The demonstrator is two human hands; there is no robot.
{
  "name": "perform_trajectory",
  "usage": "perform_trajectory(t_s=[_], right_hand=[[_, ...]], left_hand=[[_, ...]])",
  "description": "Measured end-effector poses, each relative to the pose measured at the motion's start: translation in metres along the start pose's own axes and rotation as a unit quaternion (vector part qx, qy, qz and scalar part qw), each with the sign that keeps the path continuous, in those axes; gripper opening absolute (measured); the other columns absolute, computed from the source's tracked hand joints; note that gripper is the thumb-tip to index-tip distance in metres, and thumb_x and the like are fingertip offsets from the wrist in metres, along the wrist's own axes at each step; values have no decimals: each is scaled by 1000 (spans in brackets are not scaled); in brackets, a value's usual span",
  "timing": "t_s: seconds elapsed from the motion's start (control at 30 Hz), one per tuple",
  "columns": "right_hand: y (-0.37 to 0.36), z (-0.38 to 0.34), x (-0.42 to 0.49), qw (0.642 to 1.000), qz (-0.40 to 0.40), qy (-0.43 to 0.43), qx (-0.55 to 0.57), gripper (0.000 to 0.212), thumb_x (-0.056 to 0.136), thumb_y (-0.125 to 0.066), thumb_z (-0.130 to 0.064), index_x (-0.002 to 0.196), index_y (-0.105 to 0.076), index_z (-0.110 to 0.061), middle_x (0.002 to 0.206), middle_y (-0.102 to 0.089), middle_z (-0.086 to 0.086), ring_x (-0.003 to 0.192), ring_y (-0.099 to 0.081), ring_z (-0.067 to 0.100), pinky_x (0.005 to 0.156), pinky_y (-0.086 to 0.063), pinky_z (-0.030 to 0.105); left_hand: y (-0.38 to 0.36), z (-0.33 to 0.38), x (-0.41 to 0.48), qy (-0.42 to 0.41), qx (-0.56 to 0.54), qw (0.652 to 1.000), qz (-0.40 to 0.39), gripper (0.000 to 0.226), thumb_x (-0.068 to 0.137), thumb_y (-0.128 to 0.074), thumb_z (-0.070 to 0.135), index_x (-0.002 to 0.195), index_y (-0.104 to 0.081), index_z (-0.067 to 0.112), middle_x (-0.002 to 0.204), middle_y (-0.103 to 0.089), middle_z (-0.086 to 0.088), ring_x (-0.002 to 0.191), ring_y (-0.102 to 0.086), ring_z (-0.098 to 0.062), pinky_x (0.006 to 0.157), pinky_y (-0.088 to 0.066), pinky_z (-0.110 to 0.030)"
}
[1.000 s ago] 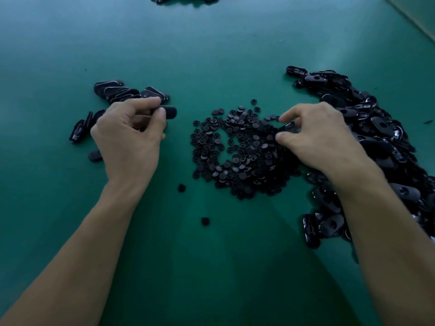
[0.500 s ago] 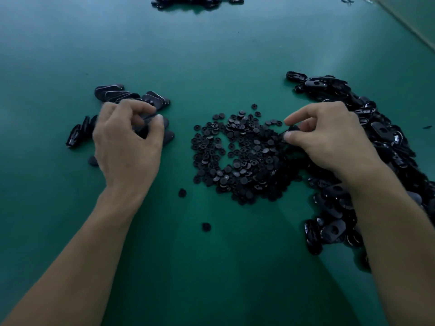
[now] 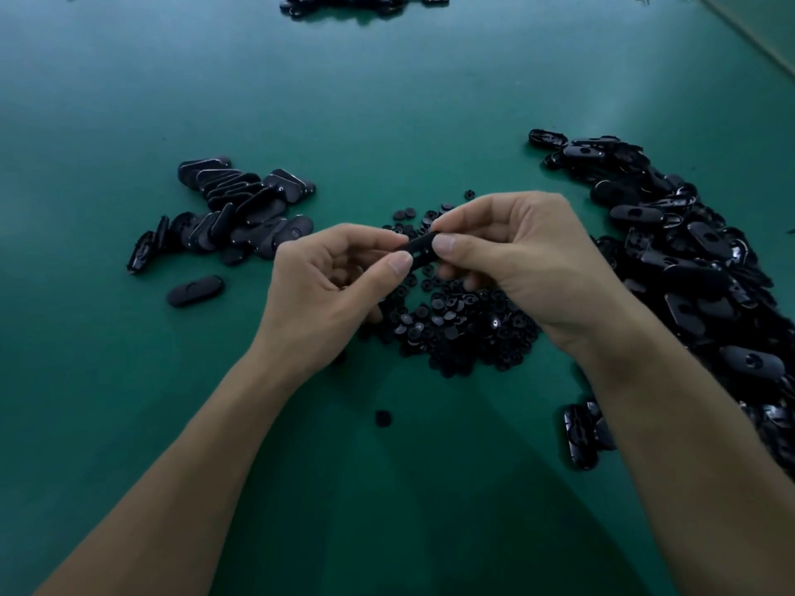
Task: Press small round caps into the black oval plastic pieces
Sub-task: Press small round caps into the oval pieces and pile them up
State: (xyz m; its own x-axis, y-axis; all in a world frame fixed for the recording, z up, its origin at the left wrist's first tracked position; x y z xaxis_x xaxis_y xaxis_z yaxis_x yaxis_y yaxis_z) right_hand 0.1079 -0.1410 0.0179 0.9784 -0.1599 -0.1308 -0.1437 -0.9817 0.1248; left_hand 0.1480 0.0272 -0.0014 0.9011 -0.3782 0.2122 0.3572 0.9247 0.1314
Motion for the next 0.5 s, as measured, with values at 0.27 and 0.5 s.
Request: perform_trajectory(t_s=[0.27,0.5], right_hand=[[-8,1,1,998,12,24,-56,12,89,-73,-5,86,-69,-16,70,-74,2,64,-70,12,55,-50,19],[-13,-3,5,991,17,73,-113,12,89,-72,-14,93,-77,-24,79,-76,-8,77,-72,6,72,-54,23]], left_hand=[[2,-7,2,28,-39,999,-4,13,88,-72,7,96,-73,17,76,-76,5,63,-72,-11,56,-55,-20],[0,-5,1,17,-34,999,-17,6,85,-74,16,86,-68,16,72,-74,3,63,-70,-9,57,-56,-21]])
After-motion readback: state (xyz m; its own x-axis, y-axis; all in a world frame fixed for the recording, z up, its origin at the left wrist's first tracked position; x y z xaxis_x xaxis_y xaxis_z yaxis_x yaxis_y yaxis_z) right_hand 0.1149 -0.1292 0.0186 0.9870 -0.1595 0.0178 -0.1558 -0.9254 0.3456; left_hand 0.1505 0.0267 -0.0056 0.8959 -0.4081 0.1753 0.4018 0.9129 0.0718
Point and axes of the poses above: each hand's wrist, its own x-axis towards the middle knuckle, its own y-axis out of the back of the hand, z = x × y, the point moved 7 cm from there along x, towards the middle knuckle
